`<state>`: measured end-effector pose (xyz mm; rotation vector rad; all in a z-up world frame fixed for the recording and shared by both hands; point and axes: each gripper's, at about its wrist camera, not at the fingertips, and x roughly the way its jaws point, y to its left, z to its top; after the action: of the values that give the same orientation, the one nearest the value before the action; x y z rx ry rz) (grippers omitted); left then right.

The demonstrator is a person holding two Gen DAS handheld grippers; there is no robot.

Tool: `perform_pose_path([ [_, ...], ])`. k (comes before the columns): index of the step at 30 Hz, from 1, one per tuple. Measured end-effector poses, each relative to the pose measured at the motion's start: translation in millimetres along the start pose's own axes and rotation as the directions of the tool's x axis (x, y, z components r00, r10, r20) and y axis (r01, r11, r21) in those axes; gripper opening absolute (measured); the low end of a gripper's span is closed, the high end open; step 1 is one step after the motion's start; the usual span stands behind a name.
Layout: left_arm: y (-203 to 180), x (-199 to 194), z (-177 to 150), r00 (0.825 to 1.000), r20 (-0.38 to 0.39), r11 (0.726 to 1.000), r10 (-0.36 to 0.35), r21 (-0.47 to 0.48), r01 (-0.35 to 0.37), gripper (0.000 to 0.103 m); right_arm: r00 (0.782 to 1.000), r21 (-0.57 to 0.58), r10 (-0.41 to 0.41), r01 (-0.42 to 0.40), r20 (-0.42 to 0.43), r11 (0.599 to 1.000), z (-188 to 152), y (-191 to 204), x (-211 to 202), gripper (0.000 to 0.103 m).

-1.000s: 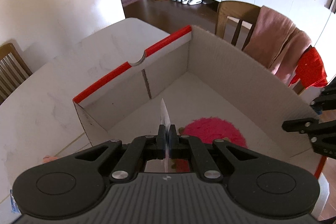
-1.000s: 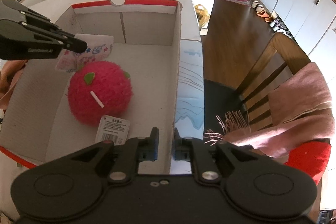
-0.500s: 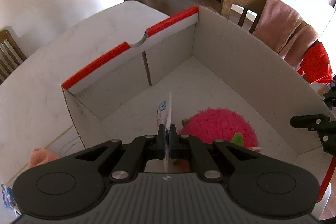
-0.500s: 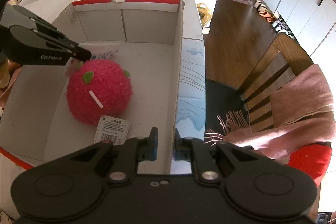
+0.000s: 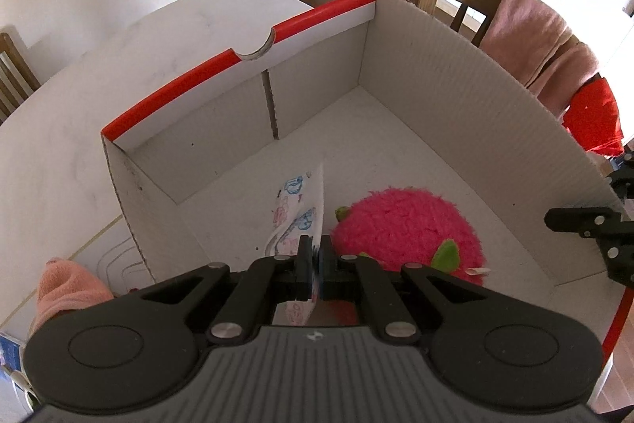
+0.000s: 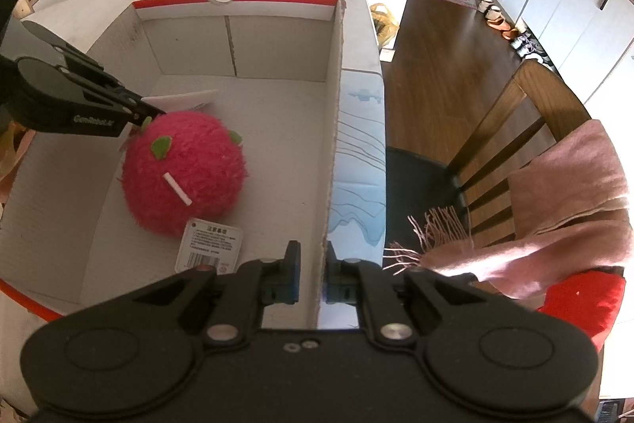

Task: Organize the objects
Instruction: 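Open the left gripper to release the mask beside the ball, then grasp the pink fleece scarf with the left gripper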

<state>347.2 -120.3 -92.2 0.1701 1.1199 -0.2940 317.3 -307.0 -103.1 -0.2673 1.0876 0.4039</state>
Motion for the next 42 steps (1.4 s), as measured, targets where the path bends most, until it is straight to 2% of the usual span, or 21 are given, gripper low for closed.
perform_pose_path([
  [17, -2, -27, -10, 0.997, 0.051, 0.998, -0.056, -0.033, 0.057, 0.007, 1.0, -0.012, 0.002, -0.002, -0.002, 1.0, 1, 0, 0, 0.009],
  [20, -3, -36, -13, 0.996, 0.068, 0.998, -0.052, -0.037, 0.054, 0.015, 1.0, -0.017, 0.001, -0.001, -0.002, 1.0, 0, 1, 0, 0.009],
  [23, -4, -52, -16, 0.993, 0.108, 0.997, -0.053, -0.047, 0.058, 0.034, 1.0, -0.02, 0.001, -0.001, -0.002, 1.0, 1, 1, 0, 0.008],
  [25, -3, -64, -21, 0.988, 0.14, 0.996, -0.057, -0.057, 0.066, 0.061, 1.0, -0.021, 0.002, -0.002, -0.004, 1.0, 1, 1, 0, 0.007],
  [29, -1, -93, -31, 0.979, 0.201, 0.997, -0.041, -0.062, 0.055, 0.065, 1.0, -0.025, 0.0, 0.0, -0.004, 1.0, 1, 2, 0, 0.007],
  [31, 3, -106, -37, 0.974, 0.226, 0.996, -0.025, -0.082, 0.044, 0.072, 1.0, -0.03, 0.0, 0.0, -0.005, 1.0, 1, 3, 0, 0.007],
  [35, 22, -127, -54, 0.966, 0.259, 0.99, 0.015, -0.14, 0.022, 0.074, 1.0, -0.041, 0.0, 0.0, -0.006, 0.999, 1, 5, -1, 0.007],
  [42, 64, -139, -86, 0.961, 0.237, 0.966, 0.145, -0.245, -0.085, 0.081, 1.0, -0.05, -0.002, 0.002, -0.006, 0.999, -1, 8, -1, 0.007],
])
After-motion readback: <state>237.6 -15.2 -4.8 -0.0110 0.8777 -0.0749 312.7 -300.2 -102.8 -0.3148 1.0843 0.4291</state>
